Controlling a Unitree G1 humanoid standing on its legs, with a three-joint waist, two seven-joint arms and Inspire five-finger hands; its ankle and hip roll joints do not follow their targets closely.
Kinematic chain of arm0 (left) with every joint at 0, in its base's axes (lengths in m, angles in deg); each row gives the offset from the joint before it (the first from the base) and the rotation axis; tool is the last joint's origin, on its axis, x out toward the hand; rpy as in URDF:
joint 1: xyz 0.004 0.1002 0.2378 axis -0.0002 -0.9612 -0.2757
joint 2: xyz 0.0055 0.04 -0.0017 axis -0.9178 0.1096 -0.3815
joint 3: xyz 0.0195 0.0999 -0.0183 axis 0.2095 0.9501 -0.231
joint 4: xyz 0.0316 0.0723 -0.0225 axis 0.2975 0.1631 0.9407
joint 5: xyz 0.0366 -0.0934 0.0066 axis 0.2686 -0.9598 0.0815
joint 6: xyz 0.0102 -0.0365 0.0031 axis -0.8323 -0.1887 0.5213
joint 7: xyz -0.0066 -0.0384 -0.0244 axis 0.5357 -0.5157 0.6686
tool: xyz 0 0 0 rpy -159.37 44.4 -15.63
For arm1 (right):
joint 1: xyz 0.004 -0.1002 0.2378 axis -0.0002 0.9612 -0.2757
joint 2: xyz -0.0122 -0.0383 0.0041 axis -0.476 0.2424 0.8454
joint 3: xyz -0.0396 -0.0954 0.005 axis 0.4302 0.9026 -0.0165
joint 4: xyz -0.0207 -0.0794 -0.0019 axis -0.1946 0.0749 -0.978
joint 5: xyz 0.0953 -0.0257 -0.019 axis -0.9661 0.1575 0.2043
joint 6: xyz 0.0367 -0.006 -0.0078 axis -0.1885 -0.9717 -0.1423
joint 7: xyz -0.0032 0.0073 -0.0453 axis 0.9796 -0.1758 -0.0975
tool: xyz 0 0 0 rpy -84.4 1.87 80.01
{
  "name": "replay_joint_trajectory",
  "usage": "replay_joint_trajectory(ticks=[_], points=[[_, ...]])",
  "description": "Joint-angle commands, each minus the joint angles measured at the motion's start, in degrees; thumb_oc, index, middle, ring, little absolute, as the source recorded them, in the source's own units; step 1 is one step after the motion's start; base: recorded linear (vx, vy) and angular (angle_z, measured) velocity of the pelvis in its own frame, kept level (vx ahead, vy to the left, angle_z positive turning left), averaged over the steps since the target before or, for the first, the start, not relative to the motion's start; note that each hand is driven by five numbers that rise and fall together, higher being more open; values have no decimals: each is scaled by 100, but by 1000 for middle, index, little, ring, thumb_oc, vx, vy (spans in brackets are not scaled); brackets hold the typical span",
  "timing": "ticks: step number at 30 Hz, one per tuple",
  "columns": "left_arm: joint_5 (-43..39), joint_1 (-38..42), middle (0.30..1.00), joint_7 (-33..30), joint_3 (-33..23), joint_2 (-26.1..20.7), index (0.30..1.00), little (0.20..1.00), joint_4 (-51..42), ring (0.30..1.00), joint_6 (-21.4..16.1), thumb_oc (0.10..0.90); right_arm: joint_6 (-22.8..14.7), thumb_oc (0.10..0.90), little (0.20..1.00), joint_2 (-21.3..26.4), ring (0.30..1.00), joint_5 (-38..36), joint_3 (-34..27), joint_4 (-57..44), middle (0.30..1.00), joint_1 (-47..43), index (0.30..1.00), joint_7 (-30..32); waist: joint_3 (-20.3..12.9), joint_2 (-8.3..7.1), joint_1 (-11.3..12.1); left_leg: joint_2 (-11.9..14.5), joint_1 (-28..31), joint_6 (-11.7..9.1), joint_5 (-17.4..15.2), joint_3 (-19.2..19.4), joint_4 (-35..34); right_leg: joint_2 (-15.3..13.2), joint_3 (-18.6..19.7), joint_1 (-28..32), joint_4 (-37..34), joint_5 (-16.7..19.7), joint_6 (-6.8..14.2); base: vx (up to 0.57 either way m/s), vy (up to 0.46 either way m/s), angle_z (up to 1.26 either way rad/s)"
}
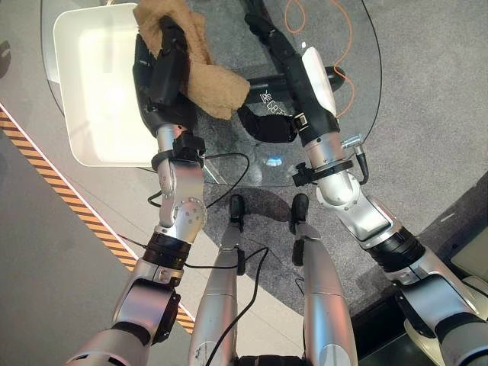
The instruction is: Wipe the table with a cloth and put it in the basket.
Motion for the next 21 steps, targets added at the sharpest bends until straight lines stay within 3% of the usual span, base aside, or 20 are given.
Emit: replay_joint_trajectory(ticks=[1, 12, 17, 19, 21], points=[[894, 760, 300, -45, -354, -269, 300, 200, -886, 300, -926, 100, -685, 800, 900, -314, 900, 307, -365, -877, 900, -567, 900, 346, -169, -108, 151, -335, 92, 109, -276, 337, 92, 311, -99, 358, -477, -145, 152, 0, 0, 0], [1226, 700, 300, -464, -500, -434, 300, 200, -672, 300, -1095, 100, -683, 800, 900, -139, 900, 465, -554, -691, 900, -371, 900, 790, -169, -91, 110, -326, 132, 95, -337, 356, 100, 297, -74, 381, -435, -225, 159, -1, 13, 0], [1635, 716, 300, -843, -619, -610, 300, 200, -344, 300, -1141, 100, -603, 800, 900, -1, 900, 586, -784, -311, 900, -220, 900, 1419, -169, -82, 67, -296, 141, 84, -349, 380, 108, 289, -58, 369, -402, -235, 172, -4, 14, 0], [1728, 728, 300, -907, -653, -680, 300, 200, -208, 300, -1177, 100, -408, 800, 900, 55, 900, 565, -857, -197, 900, -166, 900, 1658, -169, -82, 50, -287, 97, 85, -315, 387, 116, 297, -54, 317, -400, -192, 169, -9, 18, -1], [1794, 686, 300, -1028, -711, -828, 300, 200, 26, 300, -1245, 100, -285, 800, 900, 159, 900, 257, -1024, 186, 900, 29, 900, 2209, -169, -71, 5, -270, 128, 77, -373, 403, 119, 300, -24, 333, -376, -256, 172, 20, 50, -3]])
